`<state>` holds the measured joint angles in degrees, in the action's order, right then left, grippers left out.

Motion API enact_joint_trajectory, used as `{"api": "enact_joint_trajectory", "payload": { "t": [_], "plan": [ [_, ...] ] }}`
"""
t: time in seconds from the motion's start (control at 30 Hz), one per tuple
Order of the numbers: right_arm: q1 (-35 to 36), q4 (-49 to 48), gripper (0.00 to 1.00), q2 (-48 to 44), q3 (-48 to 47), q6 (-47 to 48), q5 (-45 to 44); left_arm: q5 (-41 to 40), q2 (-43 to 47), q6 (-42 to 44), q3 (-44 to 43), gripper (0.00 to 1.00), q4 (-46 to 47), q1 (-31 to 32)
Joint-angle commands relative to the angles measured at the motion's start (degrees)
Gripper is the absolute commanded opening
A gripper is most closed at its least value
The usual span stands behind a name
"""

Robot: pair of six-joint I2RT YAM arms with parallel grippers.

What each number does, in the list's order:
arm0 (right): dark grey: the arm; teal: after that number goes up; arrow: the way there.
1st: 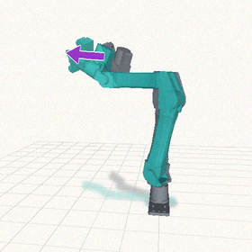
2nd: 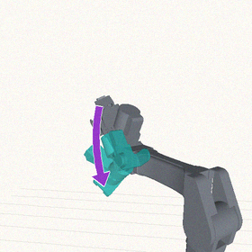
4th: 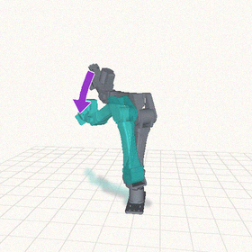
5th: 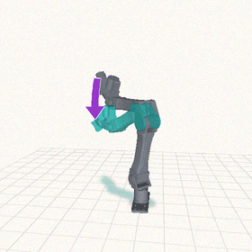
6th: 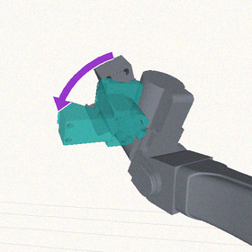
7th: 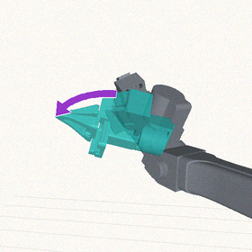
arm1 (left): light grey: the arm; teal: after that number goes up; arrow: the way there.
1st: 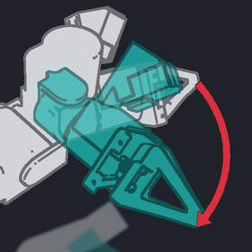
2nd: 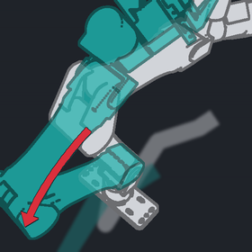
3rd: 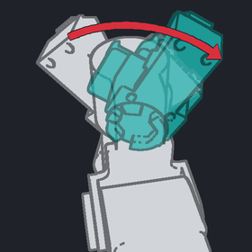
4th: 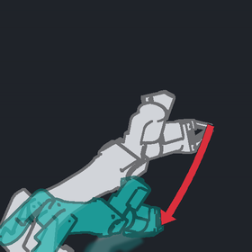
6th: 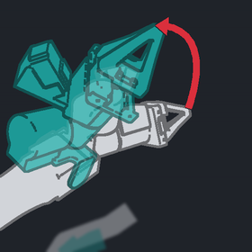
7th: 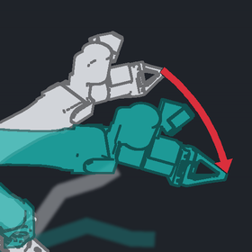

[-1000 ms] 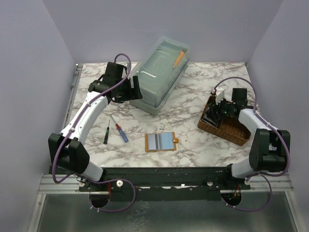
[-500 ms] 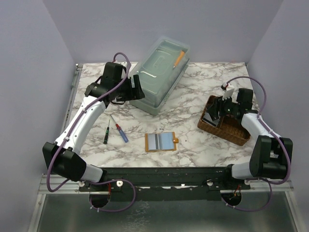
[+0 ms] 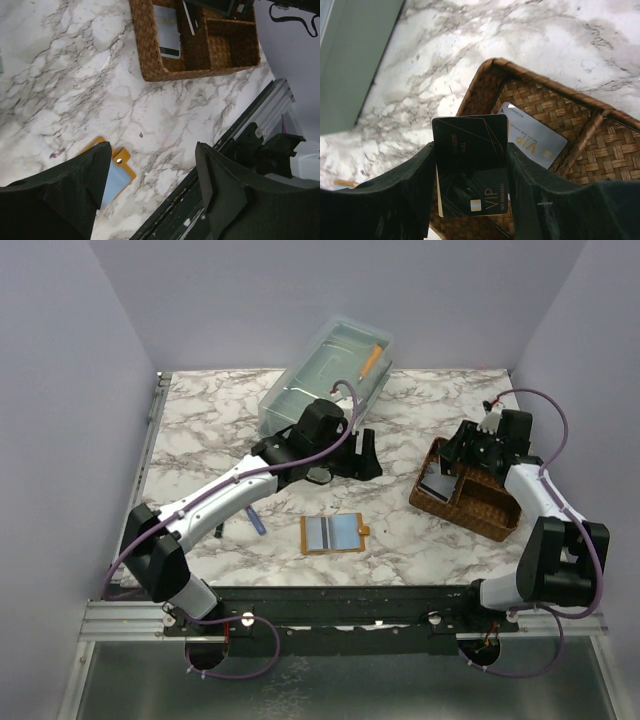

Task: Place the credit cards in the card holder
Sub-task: Pick up the credit card from the storage box.

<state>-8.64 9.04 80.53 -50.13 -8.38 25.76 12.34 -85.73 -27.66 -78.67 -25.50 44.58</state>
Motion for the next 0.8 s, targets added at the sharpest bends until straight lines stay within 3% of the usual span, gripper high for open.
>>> {"api": "enact_joint_trajectory", "payload": {
  "t": [0.0,0.13,0.4,0.77],
  "plan": [
    [-0.3,6.5,0.01,3.3,-4.9,-8.2,-6.7,1.8,-6.7,-6.8,-2.0,0.74,9.5,1.4],
    [-0.3,13.2,0.0,7.1,-10.6,-12.7,-7.4,5.2,-14.8,-11.8,-7.1,0.71,13.4,1.7],
    [-0.3,13.7,0.0,7.3,-9.7,-14.4,-5.0,11.7,-28.9,-18.2,-17.1,0.63,21.3,2.8],
    [-0.5,13.5,0.0,5.7,-7.9,-15.2,-2.6,11.6,-38.8,-16.4,-25.8,0.47,21.4,4.2]
  ]
}}
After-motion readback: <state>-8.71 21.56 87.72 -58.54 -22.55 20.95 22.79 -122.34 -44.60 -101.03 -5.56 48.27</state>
